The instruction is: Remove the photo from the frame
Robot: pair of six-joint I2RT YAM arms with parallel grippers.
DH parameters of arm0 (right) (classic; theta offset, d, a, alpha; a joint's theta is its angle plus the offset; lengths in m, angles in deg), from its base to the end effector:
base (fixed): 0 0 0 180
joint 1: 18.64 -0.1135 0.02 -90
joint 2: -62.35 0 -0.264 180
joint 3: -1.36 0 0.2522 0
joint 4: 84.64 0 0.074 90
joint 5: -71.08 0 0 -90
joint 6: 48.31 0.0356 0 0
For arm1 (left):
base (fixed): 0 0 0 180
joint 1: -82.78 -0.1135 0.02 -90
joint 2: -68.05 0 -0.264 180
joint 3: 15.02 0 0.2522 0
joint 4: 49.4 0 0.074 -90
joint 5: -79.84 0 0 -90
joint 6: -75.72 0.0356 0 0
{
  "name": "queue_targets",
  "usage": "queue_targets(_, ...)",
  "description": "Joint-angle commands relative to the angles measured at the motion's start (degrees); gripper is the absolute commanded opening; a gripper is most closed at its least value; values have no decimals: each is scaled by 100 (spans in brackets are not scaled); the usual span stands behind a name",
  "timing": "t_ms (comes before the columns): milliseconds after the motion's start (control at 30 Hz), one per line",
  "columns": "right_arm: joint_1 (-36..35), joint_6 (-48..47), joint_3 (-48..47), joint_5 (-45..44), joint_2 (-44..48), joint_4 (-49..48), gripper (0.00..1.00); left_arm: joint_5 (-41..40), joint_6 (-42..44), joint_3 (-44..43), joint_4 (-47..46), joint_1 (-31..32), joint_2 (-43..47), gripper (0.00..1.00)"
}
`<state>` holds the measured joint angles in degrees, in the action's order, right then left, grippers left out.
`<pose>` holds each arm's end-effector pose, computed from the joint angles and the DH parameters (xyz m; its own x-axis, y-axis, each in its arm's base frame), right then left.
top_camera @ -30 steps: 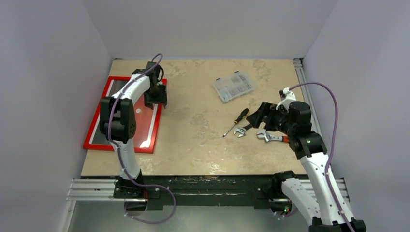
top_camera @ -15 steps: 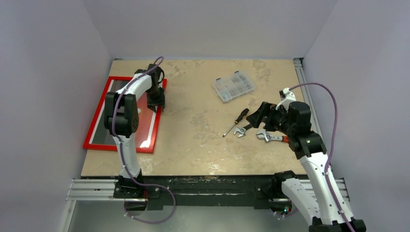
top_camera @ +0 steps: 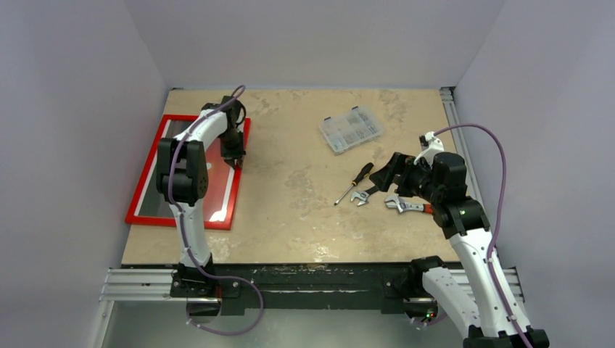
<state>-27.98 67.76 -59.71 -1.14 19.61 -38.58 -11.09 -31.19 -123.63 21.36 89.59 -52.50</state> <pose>0.1571 0.0369 0.3218 -0.5975 0.3258 -0.7327 -0.1766 0.8378 0.5166 0.4120 -0.0486 0.1800 -0.9762 -0.1763 -0.1263 -0.1750 0.9843 -0.0216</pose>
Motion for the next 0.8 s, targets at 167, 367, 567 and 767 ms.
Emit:
queue_targets(167, -231, 569, 313, 108, -296, -513, 84, 856, -618, -104, -3, -4, 788, 0)
queue_targets(367, -1136, 1383, 732, -155, -854, -1574, 84, 1906, -1127, 285, -384, 143, 1433, 0)
queue_targets(567, -2375, 2431, 916, -399, -2023, -3326, 84, 2759, -1745, 928, -963, 380, 1812, 0)
queue_targets(767, -3609, 2953, 256, -922, -3524, -4611, 83, 3139, -2044, 1247, -1290, 643, 2117, 0)
